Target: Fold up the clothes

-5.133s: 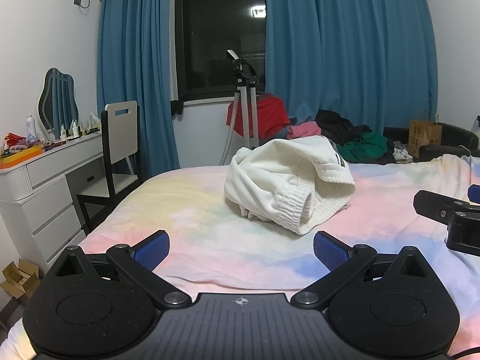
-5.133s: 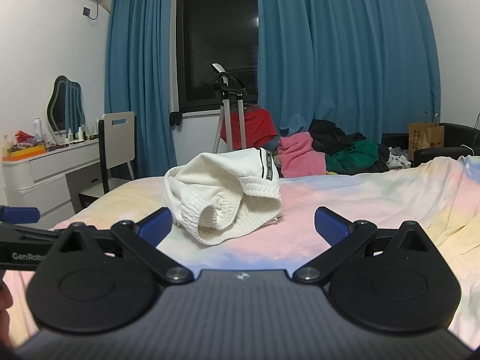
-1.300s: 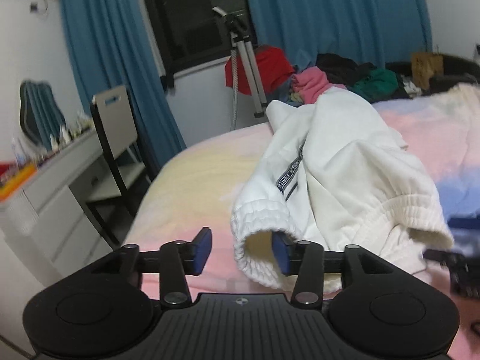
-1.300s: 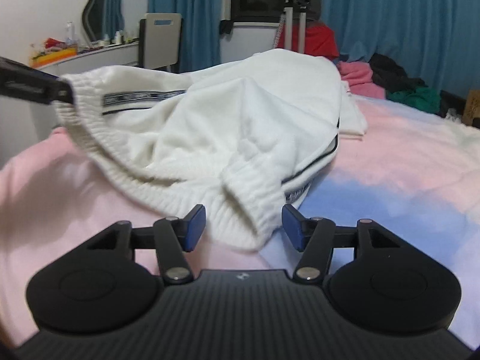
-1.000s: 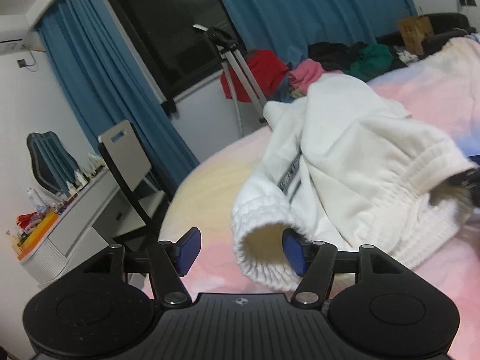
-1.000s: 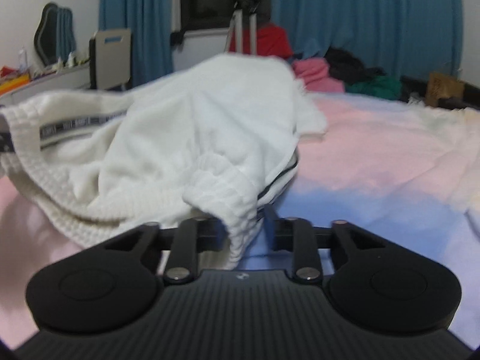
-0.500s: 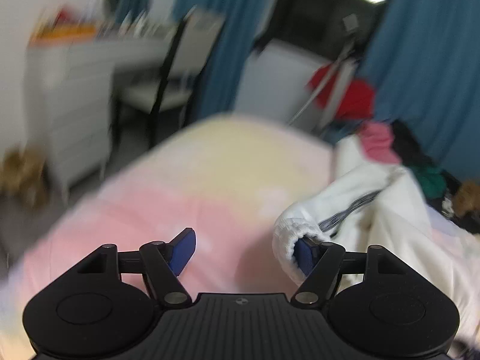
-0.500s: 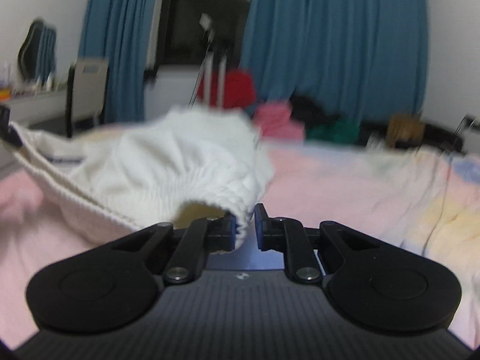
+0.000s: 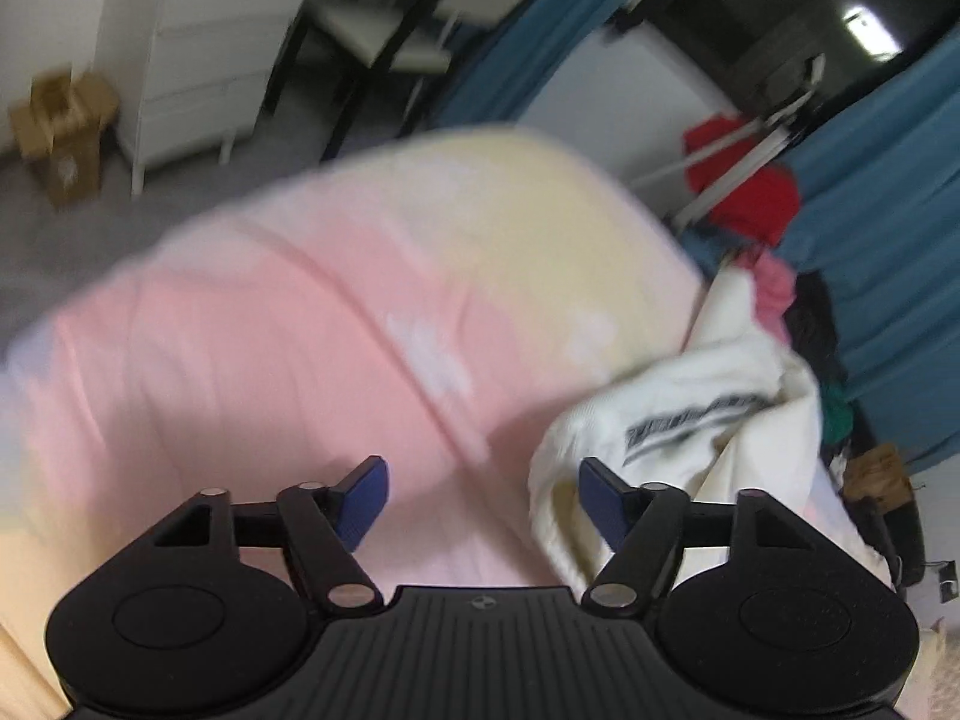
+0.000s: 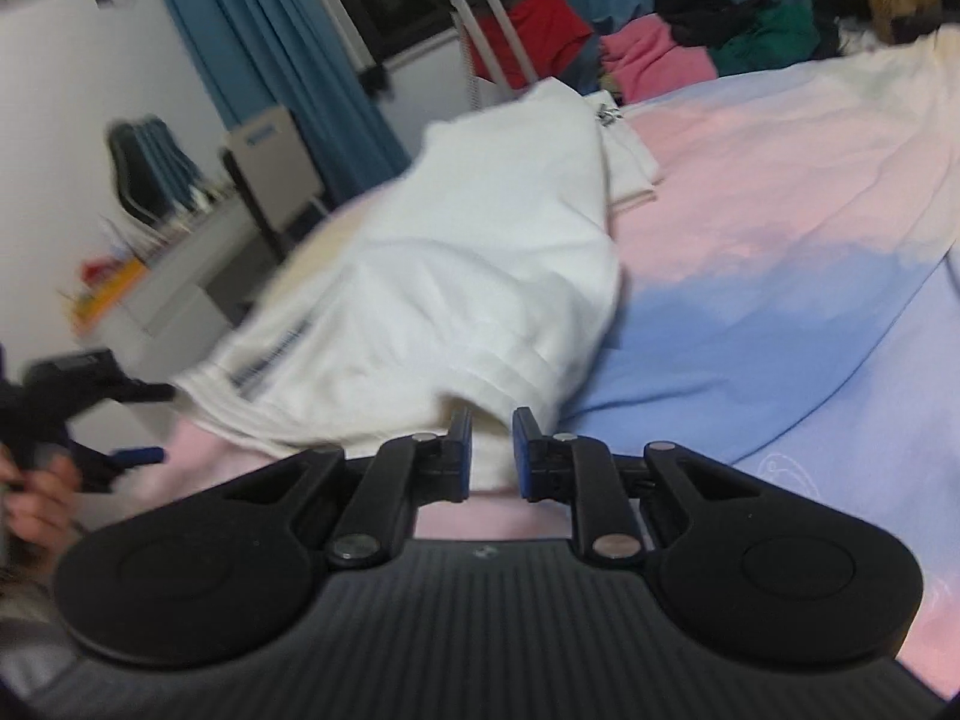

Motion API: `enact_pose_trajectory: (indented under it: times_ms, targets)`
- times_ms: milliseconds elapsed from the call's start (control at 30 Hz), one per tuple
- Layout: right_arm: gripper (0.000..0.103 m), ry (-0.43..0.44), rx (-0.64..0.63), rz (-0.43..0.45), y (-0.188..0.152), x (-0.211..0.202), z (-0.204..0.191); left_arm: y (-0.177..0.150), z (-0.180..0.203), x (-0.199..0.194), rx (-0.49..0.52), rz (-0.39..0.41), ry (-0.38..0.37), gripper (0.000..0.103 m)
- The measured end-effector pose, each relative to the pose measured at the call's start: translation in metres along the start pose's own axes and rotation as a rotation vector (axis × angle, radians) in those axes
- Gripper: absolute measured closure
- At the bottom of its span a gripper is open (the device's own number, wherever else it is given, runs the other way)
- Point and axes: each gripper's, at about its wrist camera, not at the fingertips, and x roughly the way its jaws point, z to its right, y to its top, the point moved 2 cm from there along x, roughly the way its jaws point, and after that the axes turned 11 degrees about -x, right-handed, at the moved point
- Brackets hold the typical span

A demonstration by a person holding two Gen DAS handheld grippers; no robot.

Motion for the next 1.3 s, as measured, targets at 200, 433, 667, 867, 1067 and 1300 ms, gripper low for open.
enact_pose_trajectory:
  times_ms: [200,433,667,867,1067,1300]
  targets:
    - [0.047,0.035,0.200,0.057,0.007,0.005,0.022,-0.009,0.027,-0.020,0.202,0.089,-0.098,0.017]
    - [0.031,0.105,0.503,0.019,-0.012,0.055,0.054,-0.027,0.054,0.028,0.415,0.031,-0.008,0.018]
    - [0.041,0.150,0.473,-0.046,-0.012,0.101,0.052,-0.016,0.045,0.084,0.294,-0.057,-0.011,0.063]
    - [0.072,0.167,0.470,-0.009,-0.017,0.082,0.032,0.008,0.038,0.068,0.113,-0.026,-0.136,0.081]
    - [0.074,0.219,0.407,0.039,-0.019,0.070,-0.055,0.073,0.048,0.040,0.107,0.117,-0.198,0.085]
    - [0.073,0.484,0.419,0.004,-0.007,0.137,-0.180,0.188,0.069,0.025,0.218,0.317,-0.045,0.085]
